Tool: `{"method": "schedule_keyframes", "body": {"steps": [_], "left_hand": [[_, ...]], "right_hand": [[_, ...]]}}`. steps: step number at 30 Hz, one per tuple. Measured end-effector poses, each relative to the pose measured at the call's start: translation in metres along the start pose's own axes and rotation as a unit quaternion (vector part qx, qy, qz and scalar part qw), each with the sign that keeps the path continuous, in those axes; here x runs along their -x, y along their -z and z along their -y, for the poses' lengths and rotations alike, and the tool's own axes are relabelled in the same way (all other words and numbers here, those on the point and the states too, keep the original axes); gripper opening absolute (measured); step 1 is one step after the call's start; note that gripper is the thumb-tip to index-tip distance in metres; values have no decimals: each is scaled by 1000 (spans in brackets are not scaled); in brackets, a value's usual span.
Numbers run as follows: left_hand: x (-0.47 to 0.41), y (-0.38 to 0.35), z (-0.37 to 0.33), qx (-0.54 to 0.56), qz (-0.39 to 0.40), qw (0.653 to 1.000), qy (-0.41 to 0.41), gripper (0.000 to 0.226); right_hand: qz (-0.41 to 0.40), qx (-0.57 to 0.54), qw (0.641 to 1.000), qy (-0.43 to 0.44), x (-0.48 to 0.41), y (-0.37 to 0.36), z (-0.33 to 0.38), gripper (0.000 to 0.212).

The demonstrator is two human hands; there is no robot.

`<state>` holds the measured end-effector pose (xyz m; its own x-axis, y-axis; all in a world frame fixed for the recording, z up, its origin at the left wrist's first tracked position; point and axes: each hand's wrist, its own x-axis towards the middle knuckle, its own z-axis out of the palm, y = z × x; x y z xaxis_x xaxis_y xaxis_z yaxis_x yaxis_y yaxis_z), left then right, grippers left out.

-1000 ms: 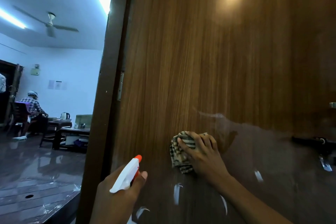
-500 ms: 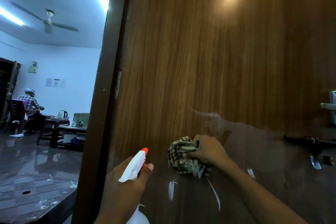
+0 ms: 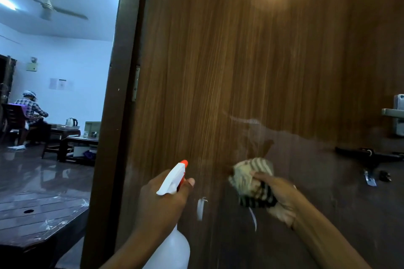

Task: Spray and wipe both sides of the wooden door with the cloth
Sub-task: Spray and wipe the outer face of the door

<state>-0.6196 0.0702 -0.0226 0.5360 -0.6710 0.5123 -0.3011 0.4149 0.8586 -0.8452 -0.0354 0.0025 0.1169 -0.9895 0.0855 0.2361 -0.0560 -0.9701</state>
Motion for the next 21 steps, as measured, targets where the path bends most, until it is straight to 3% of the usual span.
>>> {"method": "schedule_keyframes", "body": {"steps": [2, 3, 4, 6, 9, 12, 14, 16, 19, 21], "left_hand": [[-4, -6, -2, -11, -2, 1000, -13, 38], [-7, -9, -3, -17, -5, 1000, -20, 42], [-9, -11, -3, -19, -6, 999, -28, 45], [-12, -15, -5, -14, -5, 999, -45, 45], [-14, -20, -8, -13, 4, 998, -60, 42], [-16, -25, -10, -5, 3, 998, -64, 42], [-17, -26, -9, -6, 3, 998, -61, 46], [-18, -27, -6, -9, 6, 999, -54, 47], [-21, -30, -7, -9, 9, 999, -43, 39], [-23, -37, -15, -6, 14, 998, -58, 32]], "right_hand": [[-146, 44, 977, 152, 6, -14, 21, 38], [-219, 96, 943, 230, 4, -21, 28, 44], [-287, 160, 895, 302, 1, -29, 34, 50], [-340, 307, 783, 421, -14, -42, 38, 58], [-280, 516, 644, 490, -57, -51, 32, 74], [-217, 682, 485, 502, -82, -46, 9, 67], [-165, 731, 403, 526, -83, -16, -12, 64], [-165, 743, 384, 523, -79, 22, -18, 63], [-308, 656, 495, 479, -85, 19, 22, 55], [-323, 616, 540, 473, -94, -26, 52, 57]]}}
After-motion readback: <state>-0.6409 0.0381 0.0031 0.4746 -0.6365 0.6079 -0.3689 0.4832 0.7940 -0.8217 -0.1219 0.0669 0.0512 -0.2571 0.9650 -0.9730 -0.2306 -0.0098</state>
